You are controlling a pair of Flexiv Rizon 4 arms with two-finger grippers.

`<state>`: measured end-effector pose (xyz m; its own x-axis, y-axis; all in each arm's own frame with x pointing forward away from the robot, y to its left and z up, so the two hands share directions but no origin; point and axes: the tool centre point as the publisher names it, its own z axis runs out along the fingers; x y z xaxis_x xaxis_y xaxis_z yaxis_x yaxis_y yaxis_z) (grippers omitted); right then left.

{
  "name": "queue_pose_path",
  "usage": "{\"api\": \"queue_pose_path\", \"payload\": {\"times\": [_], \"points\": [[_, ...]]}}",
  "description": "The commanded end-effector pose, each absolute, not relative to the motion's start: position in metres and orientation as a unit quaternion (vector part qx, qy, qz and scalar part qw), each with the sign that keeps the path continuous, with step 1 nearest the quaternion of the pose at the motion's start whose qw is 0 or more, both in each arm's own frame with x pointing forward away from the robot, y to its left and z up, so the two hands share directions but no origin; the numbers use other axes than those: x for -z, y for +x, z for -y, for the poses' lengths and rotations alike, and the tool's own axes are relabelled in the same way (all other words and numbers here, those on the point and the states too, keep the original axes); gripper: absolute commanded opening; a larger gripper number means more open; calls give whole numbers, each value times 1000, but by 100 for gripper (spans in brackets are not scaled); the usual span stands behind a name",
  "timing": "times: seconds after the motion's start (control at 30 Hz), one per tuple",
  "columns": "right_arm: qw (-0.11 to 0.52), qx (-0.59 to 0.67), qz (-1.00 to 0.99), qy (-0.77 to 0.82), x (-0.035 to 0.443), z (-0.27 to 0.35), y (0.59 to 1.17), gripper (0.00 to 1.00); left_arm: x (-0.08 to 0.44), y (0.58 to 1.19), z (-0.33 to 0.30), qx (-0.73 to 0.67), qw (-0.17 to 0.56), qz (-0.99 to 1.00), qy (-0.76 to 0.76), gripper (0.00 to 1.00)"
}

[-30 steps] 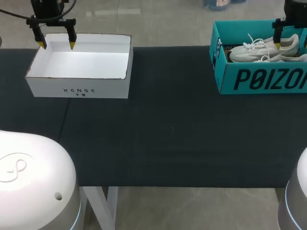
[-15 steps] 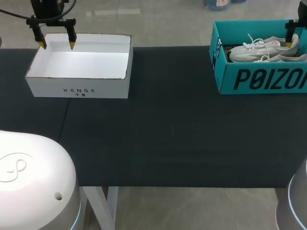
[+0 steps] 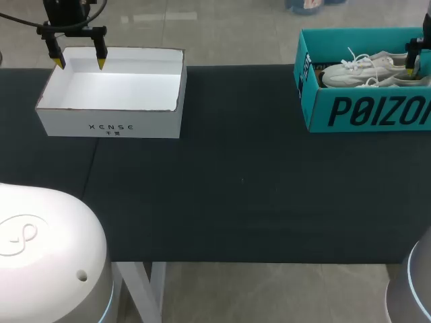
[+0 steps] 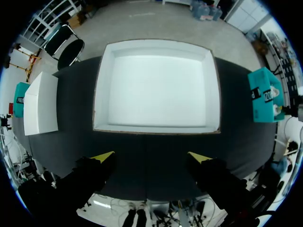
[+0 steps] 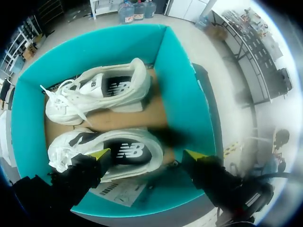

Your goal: Take the shoe out of the shoebox, open the shoe tongue, remove and reinsert the insole, then place the shoe into the shoebox

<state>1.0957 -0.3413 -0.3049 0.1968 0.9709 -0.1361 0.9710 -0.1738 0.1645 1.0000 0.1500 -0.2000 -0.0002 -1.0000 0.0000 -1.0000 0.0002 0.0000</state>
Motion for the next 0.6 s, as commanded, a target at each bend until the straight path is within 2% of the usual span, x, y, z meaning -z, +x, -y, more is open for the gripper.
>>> {"api": "queue_pose_path", "payload": {"times": [0.03,0.47,0.53,0.57,0.6], "points": [[99,-5,-647,756,320,346,1095,100,200,1000,-150,0,0,-707,-707,100],[77,21,-658,749,357,349,1093,100,200,1000,-150,0,0,-707,-707,100],[75,24,-657,749,359,350,1094,89,200,1000,-150,0,0,-707,-707,100],[75,27,-657,750,359,351,1094,59,200,1000,-150,0,0,-707,-707,100],[75,32,-656,750,361,352,1095,44,200,1000,-150,0,0,-707,-707,100]]}}
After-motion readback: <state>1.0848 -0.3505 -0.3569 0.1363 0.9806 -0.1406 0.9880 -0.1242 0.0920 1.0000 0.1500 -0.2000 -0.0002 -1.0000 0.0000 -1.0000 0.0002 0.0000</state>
